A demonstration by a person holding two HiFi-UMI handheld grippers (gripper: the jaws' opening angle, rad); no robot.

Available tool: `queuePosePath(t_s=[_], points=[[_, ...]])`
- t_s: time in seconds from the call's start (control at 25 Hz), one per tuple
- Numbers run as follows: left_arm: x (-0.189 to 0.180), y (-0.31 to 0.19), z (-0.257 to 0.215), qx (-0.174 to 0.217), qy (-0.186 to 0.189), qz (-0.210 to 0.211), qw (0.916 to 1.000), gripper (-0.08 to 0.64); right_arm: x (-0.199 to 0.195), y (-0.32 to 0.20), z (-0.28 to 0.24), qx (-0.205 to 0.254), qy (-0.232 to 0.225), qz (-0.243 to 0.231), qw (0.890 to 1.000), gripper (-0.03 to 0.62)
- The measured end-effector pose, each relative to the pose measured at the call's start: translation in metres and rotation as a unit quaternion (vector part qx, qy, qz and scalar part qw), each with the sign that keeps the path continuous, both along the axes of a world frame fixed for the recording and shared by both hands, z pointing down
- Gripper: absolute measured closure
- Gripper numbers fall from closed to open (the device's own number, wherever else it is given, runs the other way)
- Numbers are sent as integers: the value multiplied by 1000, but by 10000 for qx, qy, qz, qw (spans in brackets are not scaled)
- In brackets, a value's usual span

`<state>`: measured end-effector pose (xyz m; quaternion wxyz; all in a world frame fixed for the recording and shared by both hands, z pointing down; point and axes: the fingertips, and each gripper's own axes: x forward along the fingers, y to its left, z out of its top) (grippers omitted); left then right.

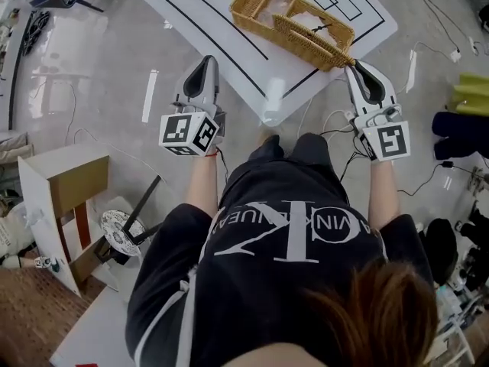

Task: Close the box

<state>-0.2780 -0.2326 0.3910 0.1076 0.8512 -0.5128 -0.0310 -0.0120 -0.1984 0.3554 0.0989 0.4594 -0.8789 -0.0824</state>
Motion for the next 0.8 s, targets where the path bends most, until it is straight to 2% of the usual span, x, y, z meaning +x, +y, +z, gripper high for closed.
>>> queuePosePath(t_s=[0.28,0.52,0.64,0.8], points=[[11,-5,19,-235,126,177,9995,552,3,-4,0,-188,-24,171,9997,549],[22,-15,13,-194,133,168,9996,552,13,-17,-1,-216,-295,190,9991,544],[24,-21,7,-156,29,66,9999,552,22,-27,-1,-329,-517,79,9981,538],[23,-35,-6,-70,41,-362,9993,552,34,-41,1,-555,-848,-156,9947,531]])
